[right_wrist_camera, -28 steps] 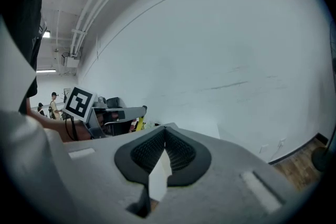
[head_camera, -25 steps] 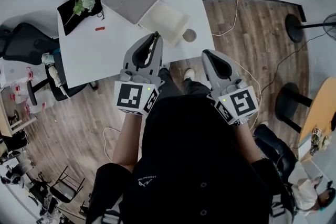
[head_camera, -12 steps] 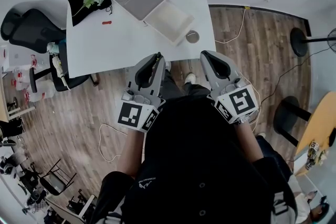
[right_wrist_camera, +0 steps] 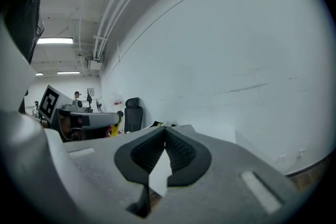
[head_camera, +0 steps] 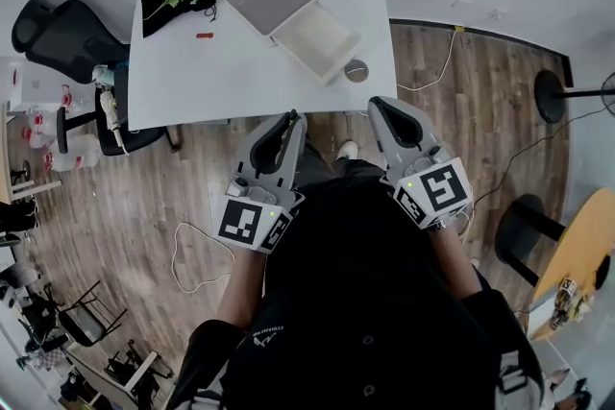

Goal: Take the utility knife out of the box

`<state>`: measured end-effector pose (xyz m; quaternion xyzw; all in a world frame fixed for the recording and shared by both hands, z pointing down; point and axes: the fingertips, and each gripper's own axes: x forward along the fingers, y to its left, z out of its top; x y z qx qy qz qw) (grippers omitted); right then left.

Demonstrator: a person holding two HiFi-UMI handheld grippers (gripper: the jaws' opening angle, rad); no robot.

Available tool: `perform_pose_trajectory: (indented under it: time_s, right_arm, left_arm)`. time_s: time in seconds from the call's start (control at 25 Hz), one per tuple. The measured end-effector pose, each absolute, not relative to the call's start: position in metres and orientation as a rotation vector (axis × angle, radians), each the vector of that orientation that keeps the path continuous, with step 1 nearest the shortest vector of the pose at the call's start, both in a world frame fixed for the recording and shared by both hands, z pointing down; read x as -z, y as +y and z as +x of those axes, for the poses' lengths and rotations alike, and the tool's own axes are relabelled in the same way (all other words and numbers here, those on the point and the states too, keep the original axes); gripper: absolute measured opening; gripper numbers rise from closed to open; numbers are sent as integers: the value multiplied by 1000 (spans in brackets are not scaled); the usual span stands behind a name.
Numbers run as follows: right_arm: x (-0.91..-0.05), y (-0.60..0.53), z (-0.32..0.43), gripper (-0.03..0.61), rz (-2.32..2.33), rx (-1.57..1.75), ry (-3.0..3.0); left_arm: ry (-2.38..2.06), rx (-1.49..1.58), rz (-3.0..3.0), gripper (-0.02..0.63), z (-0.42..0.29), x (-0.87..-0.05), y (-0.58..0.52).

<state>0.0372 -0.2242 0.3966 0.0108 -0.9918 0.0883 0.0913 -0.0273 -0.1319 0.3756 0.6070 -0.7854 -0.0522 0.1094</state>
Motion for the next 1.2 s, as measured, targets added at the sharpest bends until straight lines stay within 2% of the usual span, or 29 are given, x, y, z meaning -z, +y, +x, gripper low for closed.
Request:
perform_pose_trajectory:
  time_s: [0.64,0.96,1.2]
  right_arm:
    - [-384,-221,59,5,9,-231,-2976]
    - [-347,-247,74,5,84,-109,-3051]
    - [-306,-271,77,5,102,-179,-3131]
  left_arm:
    - [-2342,144,1809,43,-6,-362,-141]
    - [-2356,149,1919,43,-7,-328,-168]
    - [-2374,106,2027,43,-5,-299,-188]
